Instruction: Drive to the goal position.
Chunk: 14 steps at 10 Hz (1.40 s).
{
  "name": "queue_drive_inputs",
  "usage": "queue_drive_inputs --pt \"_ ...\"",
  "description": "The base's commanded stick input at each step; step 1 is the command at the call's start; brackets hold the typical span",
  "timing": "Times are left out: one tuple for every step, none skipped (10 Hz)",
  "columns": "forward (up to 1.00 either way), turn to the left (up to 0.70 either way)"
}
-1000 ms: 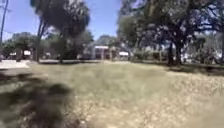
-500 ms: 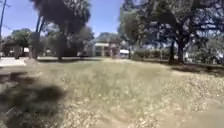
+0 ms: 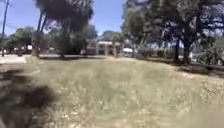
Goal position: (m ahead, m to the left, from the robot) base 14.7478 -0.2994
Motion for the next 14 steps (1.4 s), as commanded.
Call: queue_drive_inputs --pt "0.7 0.0" --pt "0.7 0.0" --pt "0.7 0.0" --pt "0.7 0.0" --pt "0.7 0.0" --pt "0.7 0.0" --pt "0.7 0.0" --pt "0.7 0.0" --pt "0.7 0.0" --pt "0.7 -0.21" --pt "0.7 -0.35" --pt "0.7 -0.35" --pt "0.7 0.0" --pt "0.7 0.0"
